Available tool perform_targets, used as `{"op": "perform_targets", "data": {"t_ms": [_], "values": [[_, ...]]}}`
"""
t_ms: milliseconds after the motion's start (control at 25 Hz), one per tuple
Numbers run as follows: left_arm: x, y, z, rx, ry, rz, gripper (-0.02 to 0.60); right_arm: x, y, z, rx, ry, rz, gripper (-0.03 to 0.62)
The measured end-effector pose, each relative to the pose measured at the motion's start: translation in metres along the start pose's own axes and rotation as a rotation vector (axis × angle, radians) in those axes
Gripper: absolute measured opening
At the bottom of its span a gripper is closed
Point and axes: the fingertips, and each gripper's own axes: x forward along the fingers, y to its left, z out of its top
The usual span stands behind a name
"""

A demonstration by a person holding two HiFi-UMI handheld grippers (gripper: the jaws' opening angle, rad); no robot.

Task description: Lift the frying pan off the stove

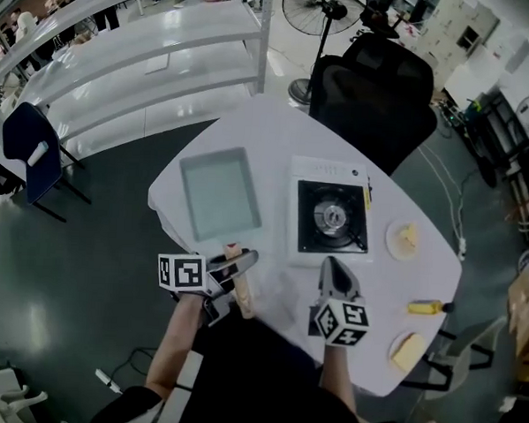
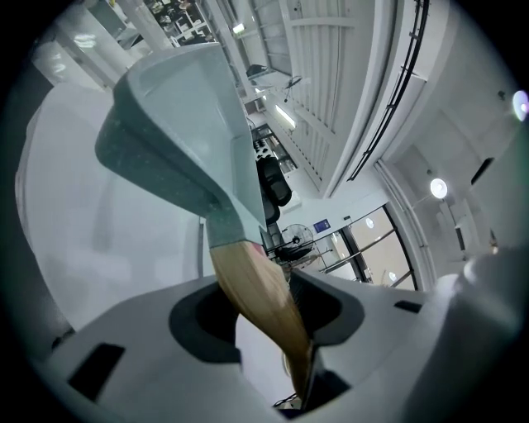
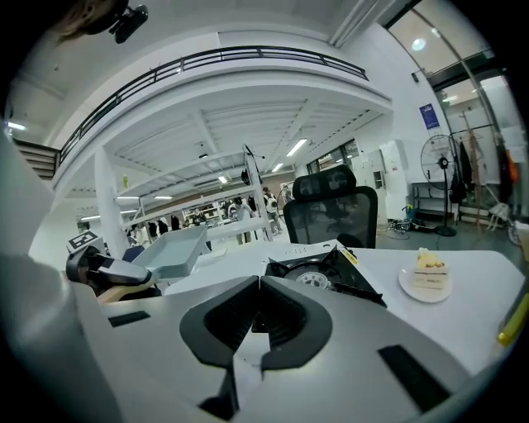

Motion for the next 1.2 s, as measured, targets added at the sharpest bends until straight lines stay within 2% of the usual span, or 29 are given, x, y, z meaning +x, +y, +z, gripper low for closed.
{"op": "perform_targets", "data": {"t_ms": [560, 1200], "values": [[-0.069, 0.013, 0.011, -0.037, -0.136, 0.043, 0.181, 0.020, 0.034, 0.012, -0.073, -0.004, 0.076, 0.006], [-0.078, 0.011, -0.001, -0.063, -0.168, 0.038, 0.181, 0.021, 0.050, 0.009, -0.131, 0.008, 0.118, 0.006]]}}
